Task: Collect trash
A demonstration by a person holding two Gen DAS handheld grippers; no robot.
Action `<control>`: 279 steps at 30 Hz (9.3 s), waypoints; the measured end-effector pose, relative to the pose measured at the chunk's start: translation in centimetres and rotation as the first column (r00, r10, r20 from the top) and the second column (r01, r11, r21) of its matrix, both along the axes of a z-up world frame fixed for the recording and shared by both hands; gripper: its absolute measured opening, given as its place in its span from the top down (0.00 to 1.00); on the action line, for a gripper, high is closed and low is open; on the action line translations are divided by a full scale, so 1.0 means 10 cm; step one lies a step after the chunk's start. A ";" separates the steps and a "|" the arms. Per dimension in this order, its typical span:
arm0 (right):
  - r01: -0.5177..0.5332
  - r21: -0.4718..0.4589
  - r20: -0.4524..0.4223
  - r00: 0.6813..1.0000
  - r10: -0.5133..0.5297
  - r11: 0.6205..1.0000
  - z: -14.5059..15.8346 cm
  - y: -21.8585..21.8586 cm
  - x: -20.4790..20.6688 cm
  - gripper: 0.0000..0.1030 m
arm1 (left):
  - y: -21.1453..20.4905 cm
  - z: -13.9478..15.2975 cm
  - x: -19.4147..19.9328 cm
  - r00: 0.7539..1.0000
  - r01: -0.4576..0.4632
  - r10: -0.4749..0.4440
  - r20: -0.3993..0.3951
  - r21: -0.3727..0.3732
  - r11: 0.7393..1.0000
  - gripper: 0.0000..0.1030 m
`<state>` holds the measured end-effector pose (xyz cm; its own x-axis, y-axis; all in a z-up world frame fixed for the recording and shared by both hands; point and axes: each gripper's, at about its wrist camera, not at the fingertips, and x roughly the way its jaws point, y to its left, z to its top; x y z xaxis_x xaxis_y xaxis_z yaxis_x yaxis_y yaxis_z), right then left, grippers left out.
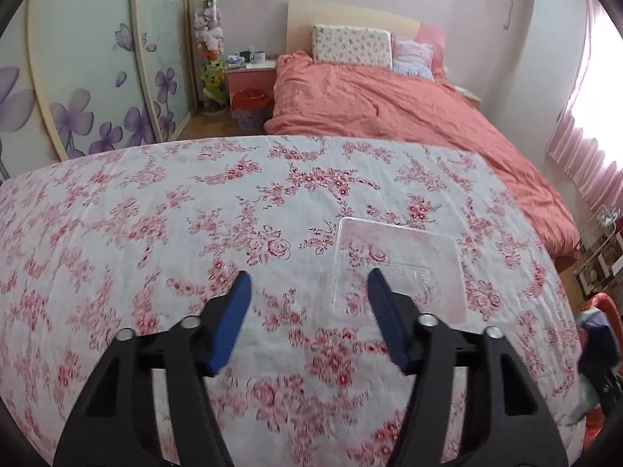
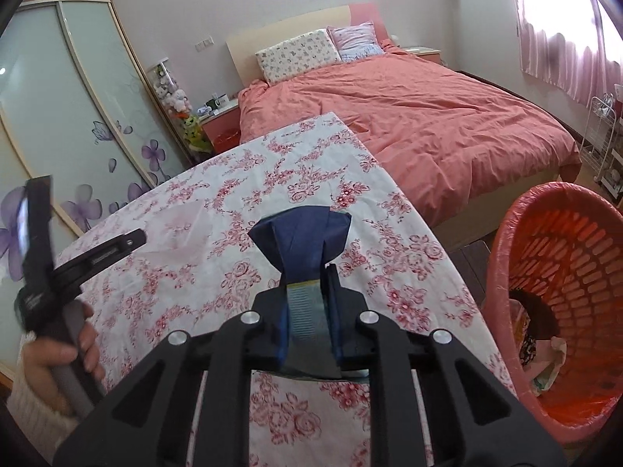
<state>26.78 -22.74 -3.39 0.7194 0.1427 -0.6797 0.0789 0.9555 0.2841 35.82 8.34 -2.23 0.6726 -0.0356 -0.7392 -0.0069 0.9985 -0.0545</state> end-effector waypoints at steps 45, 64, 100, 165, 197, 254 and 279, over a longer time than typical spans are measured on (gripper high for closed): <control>0.137 -0.028 0.215 0.968 -0.128 0.990 0.87 -0.68 -1.37 0.83 | -0.78 0.79 -1.23 0.963 0.244 -0.240 0.124 -0.018 0.970 0.96; 0.324 -0.017 0.221 0.924 -0.312 0.946 0.75 -1.60 -1.79 0.83 | -1.93 0.65 -1.64 0.890 0.449 -0.442 0.112 -0.044 0.893 0.96; 0.390 0.133 0.134 0.904 -0.407 0.911 0.17 -2.63 -1.37 0.56 | -3.10 0.01 -1.54 0.824 0.561 -0.565 -0.041 -0.076 0.824 0.72; 0.483 -0.353 0.299 0.870 -0.392 0.801 0.47 -0.15 -3.58 0.04 | -0.69 0.30 -3.74 0.939 -0.031 0.007 0.345 0.066 0.997 0.02; 0.478 -0.346 0.288 0.873 -0.394 0.807 0.31 -0.14 -3.63 0.04 | -0.68 0.32 -3.90 0.936 -0.022 0.017 0.350 0.009 1.000 0.02; 0.470 -0.326 0.285 0.876 -0.389 0.820 0.31 -0.09 -3.58 0.04 | -0.69 0.26 -3.89 0.945 -0.018 0.014 0.328 0.009 1.000 0.02; 0.469 -0.324 0.282 0.877 -0.389 0.821 0.32 -0.12 -3.57 0.04 | -0.71 0.21 -3.91 0.946 -0.024 0.019 0.324 0.012 1.000 0.02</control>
<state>-8.96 -23.92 -0.23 0.7695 -0.4464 -0.4568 0.4876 0.8725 -0.0313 -3.28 1.25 -0.15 0.8762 -0.0082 -0.4819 -0.0134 0.9991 -0.0413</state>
